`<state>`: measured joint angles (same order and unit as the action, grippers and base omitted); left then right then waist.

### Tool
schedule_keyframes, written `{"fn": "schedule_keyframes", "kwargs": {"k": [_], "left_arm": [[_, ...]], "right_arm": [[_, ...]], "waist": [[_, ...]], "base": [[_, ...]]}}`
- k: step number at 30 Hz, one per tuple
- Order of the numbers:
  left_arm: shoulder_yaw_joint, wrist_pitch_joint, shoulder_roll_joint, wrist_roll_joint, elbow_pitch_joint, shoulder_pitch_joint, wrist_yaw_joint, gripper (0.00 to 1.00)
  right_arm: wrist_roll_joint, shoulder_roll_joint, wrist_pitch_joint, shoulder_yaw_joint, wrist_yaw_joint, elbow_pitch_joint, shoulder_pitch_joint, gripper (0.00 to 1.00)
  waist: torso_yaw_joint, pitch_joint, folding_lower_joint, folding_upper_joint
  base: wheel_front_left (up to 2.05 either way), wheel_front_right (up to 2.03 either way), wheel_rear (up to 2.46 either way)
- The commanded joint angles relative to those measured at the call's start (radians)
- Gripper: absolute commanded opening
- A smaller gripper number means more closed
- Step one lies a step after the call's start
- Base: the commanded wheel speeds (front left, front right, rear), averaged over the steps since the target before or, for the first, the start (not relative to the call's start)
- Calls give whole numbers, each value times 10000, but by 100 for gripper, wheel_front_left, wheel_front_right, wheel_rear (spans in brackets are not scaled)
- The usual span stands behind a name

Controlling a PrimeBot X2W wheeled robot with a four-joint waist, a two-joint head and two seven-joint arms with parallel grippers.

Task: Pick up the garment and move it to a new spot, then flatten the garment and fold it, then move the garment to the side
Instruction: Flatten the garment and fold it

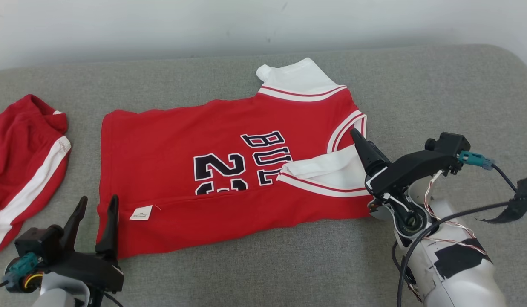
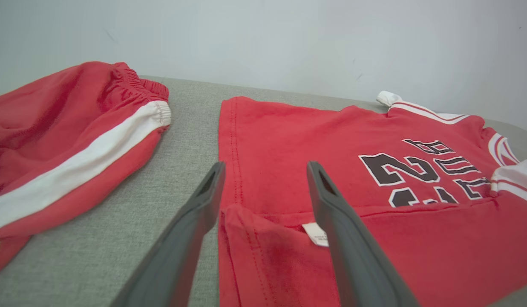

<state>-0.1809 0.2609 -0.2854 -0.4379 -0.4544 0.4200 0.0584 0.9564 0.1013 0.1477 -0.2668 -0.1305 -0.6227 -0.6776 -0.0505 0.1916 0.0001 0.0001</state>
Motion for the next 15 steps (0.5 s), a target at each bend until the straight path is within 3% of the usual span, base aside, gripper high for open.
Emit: {"fn": "schedule_keyframes", "kwargs": {"k": [1,6,15], "left_arm": [[95,53,34,142,141,-249,-56,100],[383,50,250,365,749,-889,-81,100],[792,52,601,704,1573,-2032,-161,100]], "right_arm": [[103,140,-213,-150,-4,137,222,100],[274,573,-656,-608,-4,575,732,100],[-906,1828,-1782,-1955,-4,1798,1747,100]], "waist": [[29,-107,-1,-1],[101,-365,-1,-1],[206,-613,-1,-1]], "base": [[0,0,0],[0,0,0],[0,0,0]]}}
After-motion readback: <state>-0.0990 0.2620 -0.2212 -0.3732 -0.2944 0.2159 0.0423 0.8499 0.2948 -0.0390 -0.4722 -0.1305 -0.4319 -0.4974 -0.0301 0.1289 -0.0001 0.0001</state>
